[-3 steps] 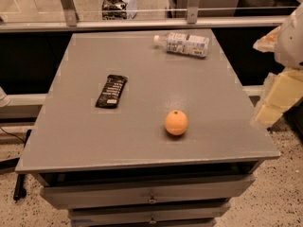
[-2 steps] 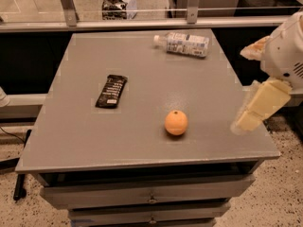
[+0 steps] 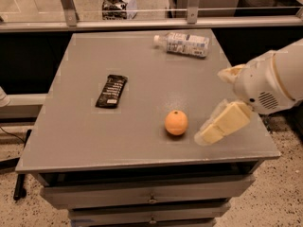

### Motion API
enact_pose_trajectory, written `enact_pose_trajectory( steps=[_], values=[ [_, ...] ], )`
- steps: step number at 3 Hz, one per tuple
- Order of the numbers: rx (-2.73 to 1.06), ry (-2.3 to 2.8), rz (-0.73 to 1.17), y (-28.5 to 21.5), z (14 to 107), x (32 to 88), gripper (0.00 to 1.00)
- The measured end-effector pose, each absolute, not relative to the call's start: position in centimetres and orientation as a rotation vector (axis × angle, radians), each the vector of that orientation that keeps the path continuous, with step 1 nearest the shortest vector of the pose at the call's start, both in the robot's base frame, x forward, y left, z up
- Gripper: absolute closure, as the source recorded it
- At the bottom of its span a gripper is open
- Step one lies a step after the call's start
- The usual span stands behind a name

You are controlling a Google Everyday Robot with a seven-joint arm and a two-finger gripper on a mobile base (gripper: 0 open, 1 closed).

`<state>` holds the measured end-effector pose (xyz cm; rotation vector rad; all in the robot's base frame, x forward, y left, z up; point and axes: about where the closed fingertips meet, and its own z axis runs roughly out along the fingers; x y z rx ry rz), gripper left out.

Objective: Move orange near blue plastic bottle

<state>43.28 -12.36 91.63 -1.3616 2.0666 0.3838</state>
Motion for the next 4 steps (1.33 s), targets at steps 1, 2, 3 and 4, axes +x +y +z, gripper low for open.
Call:
enact_pose_trajectory(
  steps=[1,2,3,4],
  values=[
    [-1.291,2.048,0.486,-10.1,89.3,43.3,0.00],
    [-1.242,2.029,0.548,-8.6,87.5,43.5,0.00],
    [-1.202,2.016,0.582,-7.8,86.0,43.7,0.00],
    [-1.154,2.005,0.609,-7.3,85.1,44.0,0.00]
  ],
)
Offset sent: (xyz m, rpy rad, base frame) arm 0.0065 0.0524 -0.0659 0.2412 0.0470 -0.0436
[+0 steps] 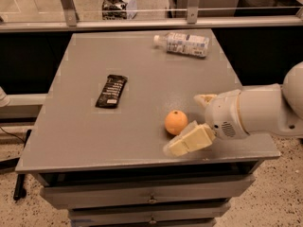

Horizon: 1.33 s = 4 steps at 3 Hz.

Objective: Move orange near blue plastic bottle

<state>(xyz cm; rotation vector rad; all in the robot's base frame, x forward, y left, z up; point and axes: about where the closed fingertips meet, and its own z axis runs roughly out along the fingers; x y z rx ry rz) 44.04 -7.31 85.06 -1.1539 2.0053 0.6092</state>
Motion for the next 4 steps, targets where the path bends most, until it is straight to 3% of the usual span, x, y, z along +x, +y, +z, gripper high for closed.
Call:
enact_pose_trajectory(
  steps=[4],
  values=[
    [-1.085,1.947,0.577,-6.80,85.27,44.39,0.87]
  ],
)
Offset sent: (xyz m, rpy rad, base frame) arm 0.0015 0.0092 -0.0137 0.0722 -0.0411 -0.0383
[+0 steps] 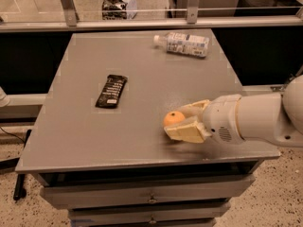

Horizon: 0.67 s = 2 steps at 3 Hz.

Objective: Move orange near blue plastic bottle

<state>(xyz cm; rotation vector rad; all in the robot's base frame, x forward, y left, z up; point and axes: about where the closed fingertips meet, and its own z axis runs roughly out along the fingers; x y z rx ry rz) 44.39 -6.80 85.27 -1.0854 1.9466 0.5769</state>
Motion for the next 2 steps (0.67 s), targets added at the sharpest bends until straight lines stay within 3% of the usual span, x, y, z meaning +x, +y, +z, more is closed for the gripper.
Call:
enact_pose_trajectory(
  steps=[1,2],
  values=[
    [-1.077,1.957,0.476,-9.2,87.0,45.3,1.00],
    [-1.085,1.994,0.317,-13.3,90.3,46.2,1.00]
  ],
)
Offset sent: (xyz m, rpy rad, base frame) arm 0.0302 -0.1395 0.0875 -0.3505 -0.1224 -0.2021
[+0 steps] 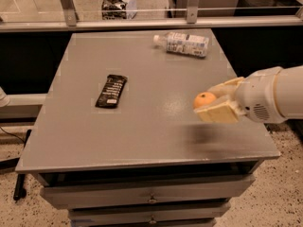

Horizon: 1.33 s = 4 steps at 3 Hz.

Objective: Move orange near blue plastic bottle

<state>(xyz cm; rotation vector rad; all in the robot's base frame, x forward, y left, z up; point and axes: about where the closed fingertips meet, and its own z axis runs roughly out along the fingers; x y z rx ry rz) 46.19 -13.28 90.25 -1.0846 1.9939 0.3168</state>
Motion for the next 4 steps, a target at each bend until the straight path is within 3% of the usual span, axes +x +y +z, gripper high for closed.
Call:
enact_pose_trajectory(
  steps=[3,4],
  values=[
    [-1.094,1.982,0.251,-14.3,90.2,47.0,1.00],
    [-1.036,1.930,0.225,-14.9,90.3,49.6,1.00]
  ],
)
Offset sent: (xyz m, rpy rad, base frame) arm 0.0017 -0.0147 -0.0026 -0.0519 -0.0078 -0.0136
